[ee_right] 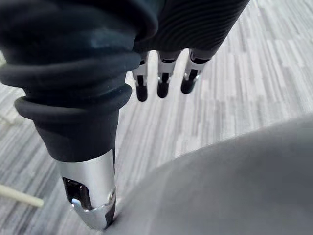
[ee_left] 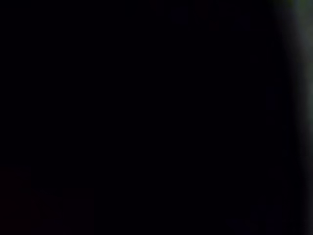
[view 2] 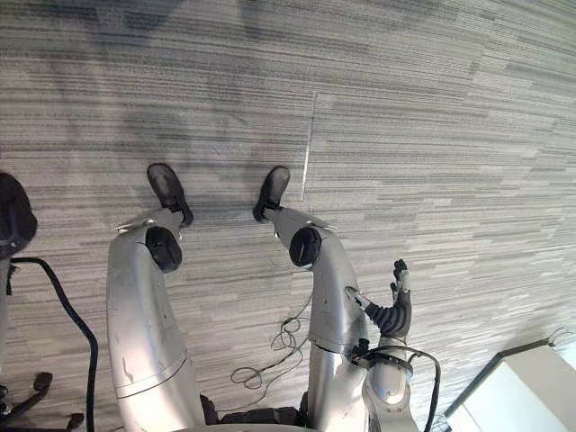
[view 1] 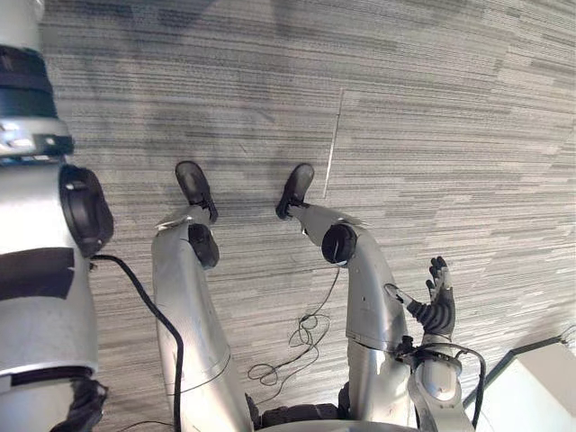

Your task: Pick up the laundry basket with both hands and put the clothes into the washing machine.

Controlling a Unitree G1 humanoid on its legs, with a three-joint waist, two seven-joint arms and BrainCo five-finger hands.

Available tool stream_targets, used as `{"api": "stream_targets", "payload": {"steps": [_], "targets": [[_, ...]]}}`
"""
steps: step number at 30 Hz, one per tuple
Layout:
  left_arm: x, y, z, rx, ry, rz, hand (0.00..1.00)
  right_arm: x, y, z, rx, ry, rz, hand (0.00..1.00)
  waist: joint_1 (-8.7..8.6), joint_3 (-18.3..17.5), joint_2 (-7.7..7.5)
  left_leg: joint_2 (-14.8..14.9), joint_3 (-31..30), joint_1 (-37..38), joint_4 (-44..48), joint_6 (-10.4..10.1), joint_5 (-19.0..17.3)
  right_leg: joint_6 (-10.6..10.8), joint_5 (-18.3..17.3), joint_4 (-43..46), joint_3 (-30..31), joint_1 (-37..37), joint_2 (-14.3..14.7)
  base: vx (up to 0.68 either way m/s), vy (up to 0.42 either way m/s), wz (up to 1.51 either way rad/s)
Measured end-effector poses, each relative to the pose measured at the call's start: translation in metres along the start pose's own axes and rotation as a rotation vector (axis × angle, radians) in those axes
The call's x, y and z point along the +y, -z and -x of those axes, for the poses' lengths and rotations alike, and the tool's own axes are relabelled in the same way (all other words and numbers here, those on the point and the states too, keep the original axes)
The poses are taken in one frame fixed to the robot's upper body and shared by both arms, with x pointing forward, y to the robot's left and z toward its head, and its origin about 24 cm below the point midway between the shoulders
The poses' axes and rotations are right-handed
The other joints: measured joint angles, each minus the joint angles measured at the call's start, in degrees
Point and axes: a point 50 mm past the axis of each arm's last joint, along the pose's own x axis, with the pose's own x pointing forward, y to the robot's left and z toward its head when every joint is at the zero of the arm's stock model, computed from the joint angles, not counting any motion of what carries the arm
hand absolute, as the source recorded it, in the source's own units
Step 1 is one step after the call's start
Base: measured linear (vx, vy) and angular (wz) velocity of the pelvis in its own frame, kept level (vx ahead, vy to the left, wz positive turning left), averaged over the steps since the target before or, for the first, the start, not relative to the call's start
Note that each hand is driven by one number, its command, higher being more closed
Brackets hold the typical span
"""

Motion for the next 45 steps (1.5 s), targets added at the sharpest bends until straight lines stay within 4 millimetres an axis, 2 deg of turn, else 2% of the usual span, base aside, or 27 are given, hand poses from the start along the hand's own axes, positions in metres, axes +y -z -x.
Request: {"api": "stream_targets", "payload": {"steps": [2,7,11,15,16,19,20,21,23,25,26,27,28,30,32,35,38,42,45], "targets": [[-0.015,-0.013,-0.004,-0.027,0.033,-0.009,1.00,0.001,-0.005,-0.012,-0.031,0.011,-0.003,0.00,0.60,0.00,0.00,0.12,-0.44,-1.47,0.75,0.04,0.06,-0.33,0.28,0.04,-0.32,-1.02,0.18,0.01,0.012,-0.14],[-0.021,-0.042,-0.011,-0.112,0.046,-0.024,1.00,0.003,-0.010,-0.015,-0.061,-0.008,-0.003,0.00,0.74,0.00,0.00,0.77,-1.97,-3.50,1.05,0.21,0.45,-0.44,1.83,-1.92,-1.41,-1.48,1.59,0.01,0.013,-0.22],[-0.024,-0.050,-0.012,-0.159,0.054,-0.082,1.00,0.007,-0.004,-0.013,-0.046,-0.039,0.013,0.00,0.82,0.00,0.00,1.81,-2.71,-3.14,-0.16,0.62,1.16,-0.23,4.42,-6.48,-2.44,0.64,3.66,0.02,0.021,-0.21],[-0.030,-0.047,-0.009,-0.169,0.090,-0.124,1.00,0.009,0.000,-0.012,-0.038,-0.061,0.047,0.00,0.99,0.00,-0.01,2.63,-2.69,-0.04,-2.79,1.05,2.14,0.31,7.61,-12.75,-3.20,5.15,5.79,0.02,0.028,-0.10],[-0.033,-0.051,-0.009,-0.187,0.102,-0.134,0.00,0.009,0.000,-0.012,-0.039,-0.061,0.047,0.00,0.97,-0.02,-0.03,2.87,-2.70,0.85,-4.02,1.11,2.62,1.03,8.92,-15.82,-3.33,6.77,6.87,0.02,0.046,-0.23],[-0.045,-0.073,-0.009,-0.263,0.139,-0.145,0.00,0.007,-0.001,-0.009,-0.046,-0.066,0.044,0.00,1.05,-0.11,-0.17,4.29,-2.58,1.52,-6.41,1.47,3.39,3.01,11.81,-23.45,-5.06,9.85,8.97,0.02,0.059,-0.50],[-0.030,-0.080,-0.017,-0.367,0.216,-0.519,0.00,-0.002,0.001,-0.002,-0.035,-0.071,0.054,0.00,0.88,-0.17,-0.26,5.69,-2.92,1.23,-4.96,1.74,3.24,1.36,15.77,-27.45,-5.91,11.74,10.74,0.05,0.052,-0.82],[-0.016,-0.073,-0.023,-0.368,0.234,-0.774,0.00,-0.007,-0.006,-0.005,-0.066,-0.054,0.047,0.00,0.96,-0.18,-0.27,6.35,-3.28,1.68,-4.75,1.77,3.22,1.78,17.24,-30.07,-5.35,13.05,12.15,0.06,0.037,-0.73],[-0.004,-0.061,-0.026,-0.339,0.255,-0.991,0.00,-0.012,-0.013,-0.007,-0.094,-0.038,0.043,0.00,0.92,-0.22,-0.33,6.66,-3.09,2.61,-5.55,1.80,3.18,2.66,18.22,-32.81,-4.89,14.26,13.05,0.01,-0.008,-0.18],[-0.002,-0.049,-0.025,-0.328,0.281,-1.150,0.00,-0.012,-0.016,-0.008,-0.103,-0.047,0.041,0.00,1.02,-0.37,-0.57,7.67,-2.81,3.52,-6.06,1.76,3.20,3.19,19.57,-35.82,-4.89,16.01,14.33,0.01,-0.009,-0.09],[-0.003,-0.044,-0.024,-0.350,0.300,-1.273,0.00,-0.011,-0.017,-0.008,-0.111,-0.063,0.042,0.00,1.02,-0.46,-0.72,8.23,-2.85,4.13,-6.24,1.72,3.21,4.11,20.28,-37.75,-4.75,17.33,15.31,0.01,-0.013,-0.21],[-0.005,-0.043,-0.022,-0.441,0.302,-1.490,0.00,-0.010,-0.023,-0.008,-0.139,-0.087,0.036,0.00,0.74,-0.92,-1.40,9.00,-2.38,5.09,-6.58,1.71,3.20,4.77,20.72,-40.05,-4.68,18.81,16.05,0.01,-0.017,-0.41],[-0.005,-0.050,-0.023,-0.533,0.283,-1.644,0.00,-0.010,-0.030,-0.008,-0.178,-0.102,0.026,0.00,0.32,-1.83,-2.58,10.06,-1.17,5.73,-6.57,1.71,3.09,4.98,20.84,-41.26,-4.70,19.41,16.25,0.01,-0.013,-0.48],[0.014,-0.070,-0.031,-0.584,0.207,-1.859,0.00,-0.013,-0.036,-0.008,-0.223,-0.090,0.018,0.00,-0.40,-2.16,-3.04,10.86,-0.96,5.85,-5.84,1.72,2.67,6.51,22.75,-42.65,-4.17,20.05,17.04,0.01,-0.010,-0.40],[0.024,-0.078,-0.032,-0.670,0.186,-2.105,0.00,-0.022,-0.040,-0.010,-0.250,-0.060,0.028,0.00,-0.05,-2.33,-3.28,11.74,-1.00,5.84,-4.28,1.88,1.84,4.35,25.12,-43.95,-3.00,20.74,18.18,0.01,-0.012,-0.26],[0.031,-0.085,-0.032,-0.712,0.187,-2.289,0.00,-0.021,-0.040,-0.009,-0.263,-0.063,0.055,0.00,-0.08,-2.41,-3.40,12.35,-0.66,5.85,-4.05,1.88,1.31,4.58,25.18,-44.13,-2.08,20.72,18.59,0.00,-0.026,-0.17],[0.035,-0.089,-0.033,-0.683,0.173,-2.330,0.00,-0.020,-0.034,-0.009,-0.241,-0.078,0.070,0.00,-0.06,-2.57,-3.61,12.65,-0.25,6.10,-4.01,1.93,1.26,4.52,25.13,-44.14,-1.45,20.68,18.77,-0.02,-0.042,-0.04],[0.049,-0.086,-0.037,-0.541,0.192,-2.200,0.00,-0.018,-0.035,-0.009,-0.233,-0.106,0.073,0.00,-0.19,-2.86,-3.61,13.41,-0.26,6.70,-3.53,1.81,1.20,5.03,25.52,-44.06,-1.03,21.31,19.32,-0.02,-0.029,-0.06],[0.085,-0.075,-0.036,-0.358,0.194,-2.041,0.00,-0.013,-0.033,-0.008,-0.210,-0.145,0.073,0.00,-0.85,-5.70,-3.54,14.14,-0.20,6.83,-3.40,1.27,0.80,4.87,25.41,-44.05,-0.16,21.04,20.00,-0.02,-0.032,-0.15]]}}
